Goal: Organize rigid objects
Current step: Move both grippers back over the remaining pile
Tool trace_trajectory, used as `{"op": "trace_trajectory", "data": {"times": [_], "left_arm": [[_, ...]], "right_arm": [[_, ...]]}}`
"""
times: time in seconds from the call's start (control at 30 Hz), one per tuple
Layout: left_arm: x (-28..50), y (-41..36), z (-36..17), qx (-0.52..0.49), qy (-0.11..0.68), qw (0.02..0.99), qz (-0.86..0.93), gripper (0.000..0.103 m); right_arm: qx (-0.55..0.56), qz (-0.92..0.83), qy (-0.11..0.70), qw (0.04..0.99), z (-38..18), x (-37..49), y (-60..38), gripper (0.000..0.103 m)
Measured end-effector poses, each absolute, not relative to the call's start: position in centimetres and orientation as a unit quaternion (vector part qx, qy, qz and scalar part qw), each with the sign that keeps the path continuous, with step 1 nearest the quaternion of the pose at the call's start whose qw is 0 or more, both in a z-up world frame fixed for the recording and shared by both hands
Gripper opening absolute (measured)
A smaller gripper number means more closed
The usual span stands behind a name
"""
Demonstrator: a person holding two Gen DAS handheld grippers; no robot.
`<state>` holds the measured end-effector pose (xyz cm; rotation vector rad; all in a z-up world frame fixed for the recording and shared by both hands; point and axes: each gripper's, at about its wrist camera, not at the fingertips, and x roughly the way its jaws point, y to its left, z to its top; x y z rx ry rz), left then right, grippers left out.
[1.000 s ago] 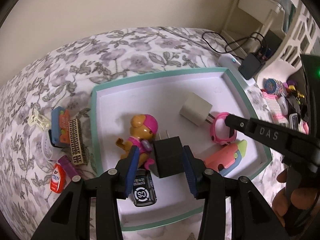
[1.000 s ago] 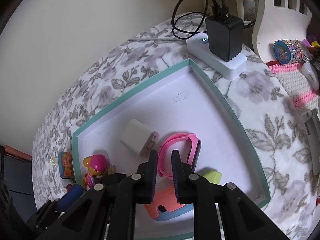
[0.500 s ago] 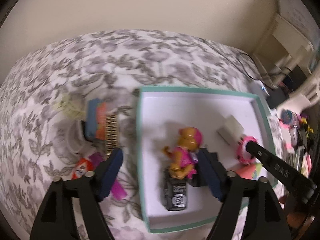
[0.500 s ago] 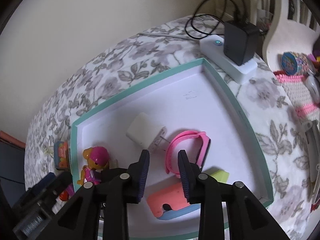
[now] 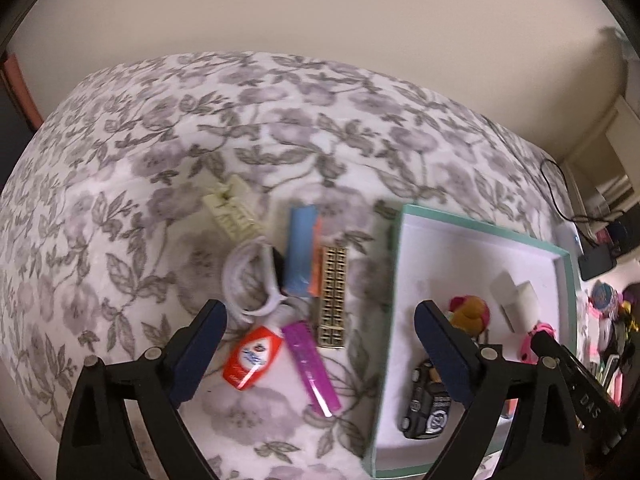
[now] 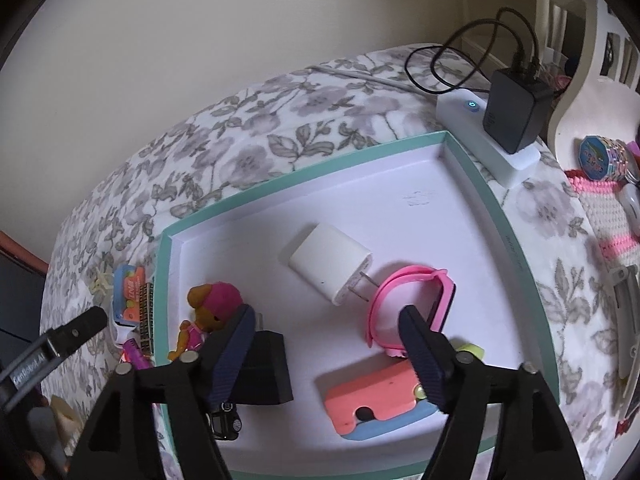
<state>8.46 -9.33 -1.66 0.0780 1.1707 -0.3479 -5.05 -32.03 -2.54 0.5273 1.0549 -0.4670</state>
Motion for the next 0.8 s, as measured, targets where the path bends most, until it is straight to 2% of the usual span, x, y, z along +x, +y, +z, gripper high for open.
{"op": "trace_trajectory", "data": {"times": [0.17,0.23,0.27,0.57,0.8], "left_arm": [[9.2,-8.1,-1.6,0.02,0.55,0.821,-0.154,0.095],[9.4,-7.8,-1.6,0.021,0.549,0.822,-0.147,0.095],[9.5,-7.6,-1.6,0.023,0.55,0.823,-0.143,0.095],[10.5,-5.6,-1.6,0.004,0.551,0.825,-0.125,0.095],[11.8,-2.9,-1.4,-0.011,0.542,0.834,-0.099,0.095]], "right_arm": [[0.248,-0.213,0.491,0.807,-2.6,-4.9,-31.6,0.089],[0.245,-0.214,0.49,0.809,-2.6,-4.9,-31.5,0.102],[0.243,-0.215,0.488,0.81,-2.5,-4.8,-31.5,0.103],[0.237,-0.213,0.479,0.818,-2.2,-4.5,-31.0,0.103],[0.19,-0.195,0.463,0.843,-1.0,-3.2,-28.6,0.103]]}}
